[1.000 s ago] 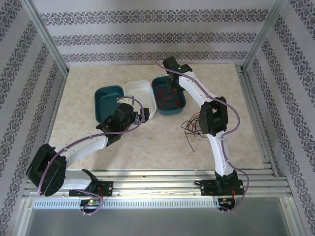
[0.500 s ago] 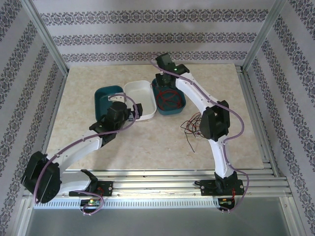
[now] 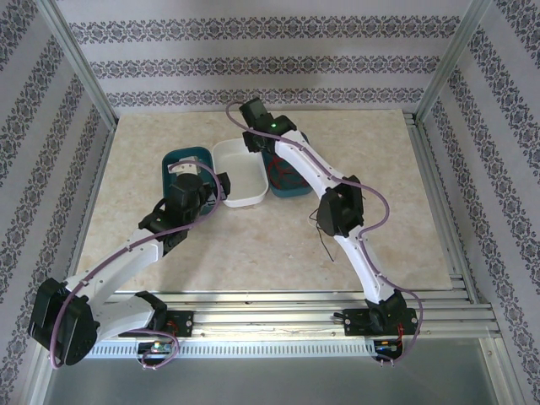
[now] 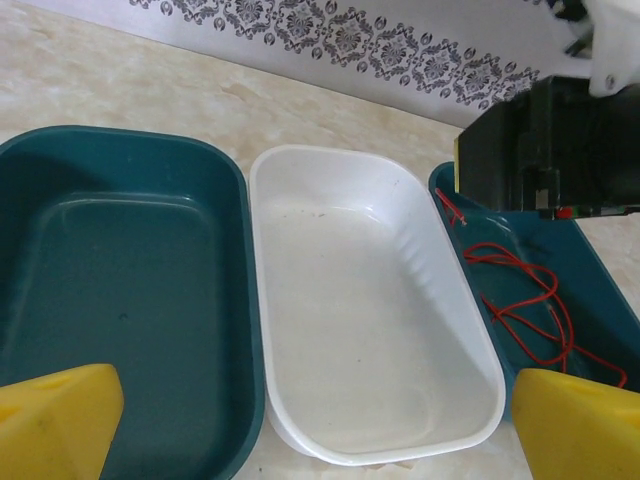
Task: Untangle the cables
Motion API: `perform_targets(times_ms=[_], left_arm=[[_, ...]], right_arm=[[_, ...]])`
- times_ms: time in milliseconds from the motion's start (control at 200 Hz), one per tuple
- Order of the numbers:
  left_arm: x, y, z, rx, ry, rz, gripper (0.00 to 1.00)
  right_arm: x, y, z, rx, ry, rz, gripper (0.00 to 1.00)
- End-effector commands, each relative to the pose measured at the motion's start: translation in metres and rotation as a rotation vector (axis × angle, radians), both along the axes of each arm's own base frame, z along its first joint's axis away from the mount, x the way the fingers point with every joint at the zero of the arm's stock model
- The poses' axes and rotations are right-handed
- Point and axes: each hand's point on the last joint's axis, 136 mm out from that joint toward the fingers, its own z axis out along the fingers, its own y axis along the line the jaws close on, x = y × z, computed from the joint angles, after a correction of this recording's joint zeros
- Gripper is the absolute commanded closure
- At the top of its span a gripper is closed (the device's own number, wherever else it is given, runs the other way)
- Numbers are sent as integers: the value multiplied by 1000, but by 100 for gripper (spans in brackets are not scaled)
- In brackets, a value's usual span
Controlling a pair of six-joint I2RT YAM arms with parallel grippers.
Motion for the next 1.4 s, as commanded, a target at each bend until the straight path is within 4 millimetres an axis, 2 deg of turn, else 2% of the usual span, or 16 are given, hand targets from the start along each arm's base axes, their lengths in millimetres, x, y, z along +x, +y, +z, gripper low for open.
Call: perform_targets(times_ms=[0,185,610,1069,1269,1394], left_arm=[[-2,4,-5,3,18,1,1],[0,3,-10,0,26,0,1],[0,4,-12,-7,31,6,1],[0,7,-15,-12,33,15,1],[1,7,-17,-15,35,20,1],[2,7,-17,-17,35,20,1]], right_arm=[[3,-5,-2,-63,-19,0,61],[4,3,-11,-47,-6,23,64],[5,7,-29,-53,18,34,69],[6,8,-34,-48,28,36,83],[2,12,-33,-27,42,48,83],[1,11,-30,-30,42,47,92]])
